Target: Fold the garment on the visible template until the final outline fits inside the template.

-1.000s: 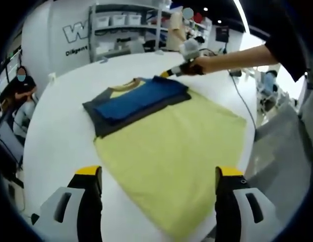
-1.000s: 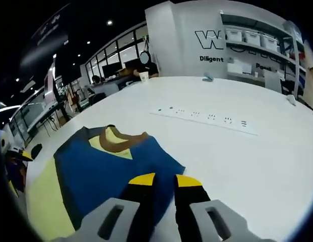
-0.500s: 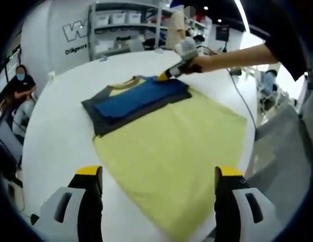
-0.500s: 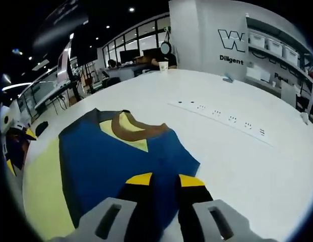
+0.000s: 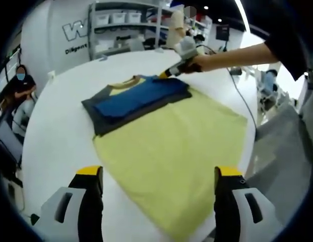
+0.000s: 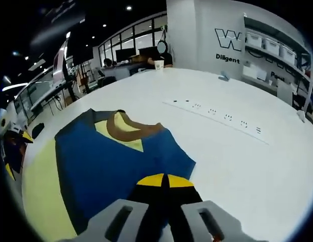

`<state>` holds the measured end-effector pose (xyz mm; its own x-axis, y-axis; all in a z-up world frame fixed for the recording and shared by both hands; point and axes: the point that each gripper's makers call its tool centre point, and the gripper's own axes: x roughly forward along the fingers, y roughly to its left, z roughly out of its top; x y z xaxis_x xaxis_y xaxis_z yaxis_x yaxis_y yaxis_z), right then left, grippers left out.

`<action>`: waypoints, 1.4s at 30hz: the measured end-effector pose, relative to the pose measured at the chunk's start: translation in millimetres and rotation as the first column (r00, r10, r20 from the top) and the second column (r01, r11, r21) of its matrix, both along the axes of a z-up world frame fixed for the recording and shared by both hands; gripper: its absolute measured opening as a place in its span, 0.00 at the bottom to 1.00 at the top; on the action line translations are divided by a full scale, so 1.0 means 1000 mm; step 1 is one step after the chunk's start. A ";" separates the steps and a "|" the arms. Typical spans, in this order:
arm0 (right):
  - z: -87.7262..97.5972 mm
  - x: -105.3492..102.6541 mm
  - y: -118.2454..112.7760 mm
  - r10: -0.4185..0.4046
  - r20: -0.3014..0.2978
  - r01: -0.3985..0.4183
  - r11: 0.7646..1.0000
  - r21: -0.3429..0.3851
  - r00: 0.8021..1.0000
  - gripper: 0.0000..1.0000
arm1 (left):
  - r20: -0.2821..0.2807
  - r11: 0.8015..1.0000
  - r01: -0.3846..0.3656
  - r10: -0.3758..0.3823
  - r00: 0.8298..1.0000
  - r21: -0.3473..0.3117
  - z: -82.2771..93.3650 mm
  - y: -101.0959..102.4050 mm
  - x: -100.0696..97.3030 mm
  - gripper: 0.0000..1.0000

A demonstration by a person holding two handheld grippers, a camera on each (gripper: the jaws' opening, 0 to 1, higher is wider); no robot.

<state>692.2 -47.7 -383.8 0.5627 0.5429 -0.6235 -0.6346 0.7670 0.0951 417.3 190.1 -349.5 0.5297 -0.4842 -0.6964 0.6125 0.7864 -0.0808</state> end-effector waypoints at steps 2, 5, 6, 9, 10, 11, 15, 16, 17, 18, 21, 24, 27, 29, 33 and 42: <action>-0.001 0.000 -0.001 0.007 -0.001 -0.007 1.000 0.006 1.000 0.02 | 0.001 1.000 -0.005 0.005 1.000 -0.004 0.001 -0.001 0.000 0.86; -0.001 -0.001 0.001 0.008 -0.001 -0.008 1.000 0.009 1.000 0.04 | 0.001 1.000 -0.008 0.008 1.000 -0.005 0.000 0.000 0.000 0.86; -0.001 0.000 0.002 0.006 -0.004 -0.006 1.000 0.015 1.000 0.04 | 0.001 1.000 -0.009 0.009 1.000 -0.005 0.000 0.000 0.000 0.86; -0.004 0.001 0.006 0.011 -0.004 -0.011 1.000 0.015 1.000 0.06 | -0.002 1.000 -0.012 0.012 1.000 -0.008 0.000 0.000 0.000 0.86; -0.004 0.003 0.009 0.011 -0.006 -0.010 1.000 0.018 1.000 0.06 | -0.004 1.000 -0.012 0.012 1.000 -0.007 -0.001 0.000 -0.001 0.86; -0.004 0.004 0.010 0.010 -0.009 -0.010 1.000 0.016 1.000 0.06 | -0.005 1.000 -0.013 0.013 1.000 -0.006 -0.001 0.000 -0.001 0.86; -0.005 -0.001 0.011 0.075 0.015 -0.074 0.995 -0.071 0.997 0.00 | -0.009 1.000 -0.019 0.019 1.000 -0.009 -0.003 0.001 -0.002 0.86; -0.006 -0.005 0.022 0.137 0.022 -0.134 0.988 -0.082 0.990 0.00 | -0.011 1.000 -0.019 0.019 1.000 -0.009 -0.004 0.000 -0.002 0.85; -0.006 -0.004 0.018 0.140 0.058 -0.130 0.980 -0.149 0.988 0.00 | -0.012 1.000 -0.018 0.018 1.000 -0.010 -0.005 0.000 -0.002 0.85; -0.006 -0.005 0.019 0.150 0.061 -0.139 0.977 -0.159 0.987 0.00 | -0.013 1.000 -0.018 0.018 1.000 -0.011 -0.005 0.000 -0.003 0.85; -0.006 -0.001 0.017 0.124 0.044 -0.117 0.983 -0.143 0.991 0.00 | -0.012 1.000 -0.018 0.018 1.000 -0.016 -0.005 -0.003 -0.003 0.85; -0.006 -0.002 0.014 0.118 0.041 -0.111 0.983 -0.149 0.992 0.00 | -0.009 1.000 -0.015 0.015 1.000 -0.019 -0.003 -0.004 -0.002 0.85; -0.005 -0.001 0.016 0.121 0.047 -0.112 0.980 -0.162 0.992 0.00 | -0.006 1.000 -0.017 0.017 1.000 -0.016 -0.002 -0.003 0.000 0.85; -0.001 0.000 0.013 0.113 0.056 -0.103 0.982 -0.159 0.992 0.00 | 0.000 1.000 -0.020 0.020 1.000 -0.012 -0.001 -0.001 0.002 0.85; 0.007 0.007 0.007 0.114 0.069 -0.102 0.982 -0.157 0.991 0.00 | 0.002 1.000 -0.028 0.028 1.000 -0.011 -0.001 0.003 0.003 0.84; 0.017 0.002 0.003 0.260 0.025 -0.255 0.959 -0.122 0.965 0.13 | 0.007 1.000 -0.027 0.027 1.000 -0.002 -0.001 0.005 0.003 0.84</action>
<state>694.0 -44.6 -366.8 0.4394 0.5973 -0.6709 -0.8136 0.5813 -0.0154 420.0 195.5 -350.3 0.5474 -0.4706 -0.6920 0.5915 0.8025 -0.0779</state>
